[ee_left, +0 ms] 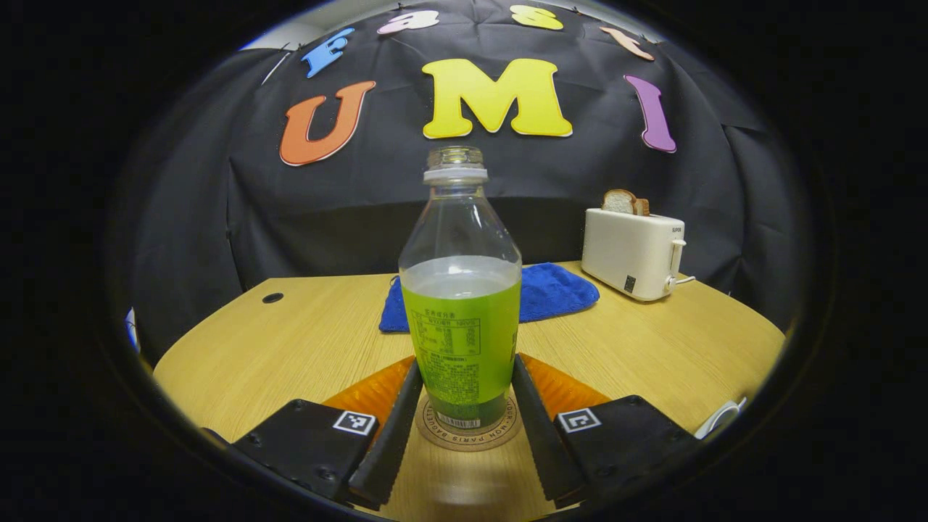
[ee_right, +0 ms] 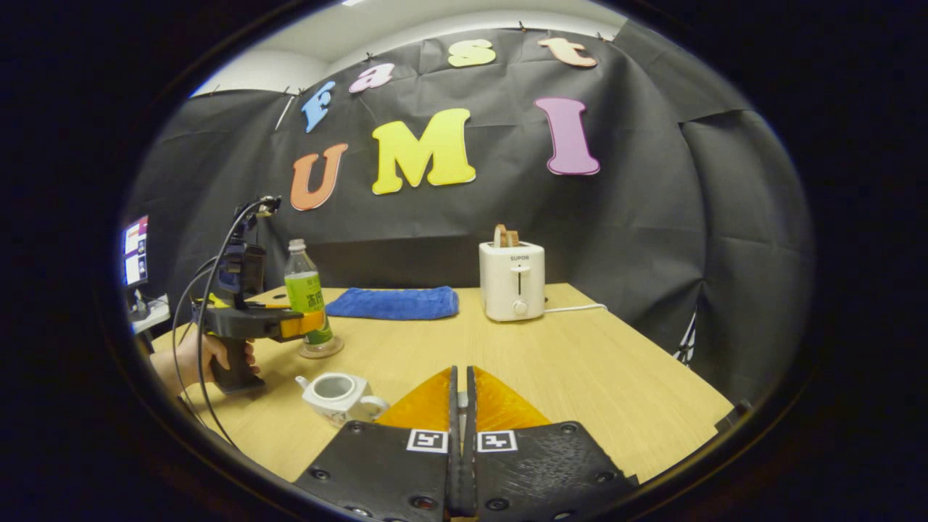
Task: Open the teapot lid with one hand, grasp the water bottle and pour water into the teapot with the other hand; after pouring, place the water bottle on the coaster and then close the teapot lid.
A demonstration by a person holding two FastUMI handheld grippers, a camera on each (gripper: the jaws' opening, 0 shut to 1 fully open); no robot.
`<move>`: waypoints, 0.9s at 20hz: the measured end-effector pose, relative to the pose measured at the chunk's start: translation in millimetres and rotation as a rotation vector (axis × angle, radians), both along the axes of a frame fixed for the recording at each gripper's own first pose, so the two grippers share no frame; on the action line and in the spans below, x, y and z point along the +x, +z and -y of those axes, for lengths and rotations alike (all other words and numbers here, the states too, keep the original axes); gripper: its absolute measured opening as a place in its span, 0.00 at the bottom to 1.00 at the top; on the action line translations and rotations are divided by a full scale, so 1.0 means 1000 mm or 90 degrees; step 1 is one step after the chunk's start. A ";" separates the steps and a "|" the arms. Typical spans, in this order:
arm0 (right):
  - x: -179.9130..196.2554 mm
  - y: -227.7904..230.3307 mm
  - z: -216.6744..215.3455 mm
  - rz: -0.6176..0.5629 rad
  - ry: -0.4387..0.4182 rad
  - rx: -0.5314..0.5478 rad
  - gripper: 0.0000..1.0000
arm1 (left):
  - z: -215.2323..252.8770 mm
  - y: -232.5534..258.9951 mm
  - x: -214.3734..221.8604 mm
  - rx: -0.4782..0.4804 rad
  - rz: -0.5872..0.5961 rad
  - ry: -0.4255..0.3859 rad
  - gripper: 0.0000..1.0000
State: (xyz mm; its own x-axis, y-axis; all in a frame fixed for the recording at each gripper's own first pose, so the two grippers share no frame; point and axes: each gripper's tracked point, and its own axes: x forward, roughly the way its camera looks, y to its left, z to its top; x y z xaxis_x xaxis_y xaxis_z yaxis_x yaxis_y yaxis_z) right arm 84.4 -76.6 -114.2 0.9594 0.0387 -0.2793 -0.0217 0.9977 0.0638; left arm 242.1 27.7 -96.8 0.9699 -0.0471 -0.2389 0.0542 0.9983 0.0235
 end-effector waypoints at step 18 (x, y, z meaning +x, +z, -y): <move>-0.001 0.039 -0.038 0.053 0.051 -0.003 0.00 | -0.025 0.034 -0.089 0.008 0.021 0.044 0.98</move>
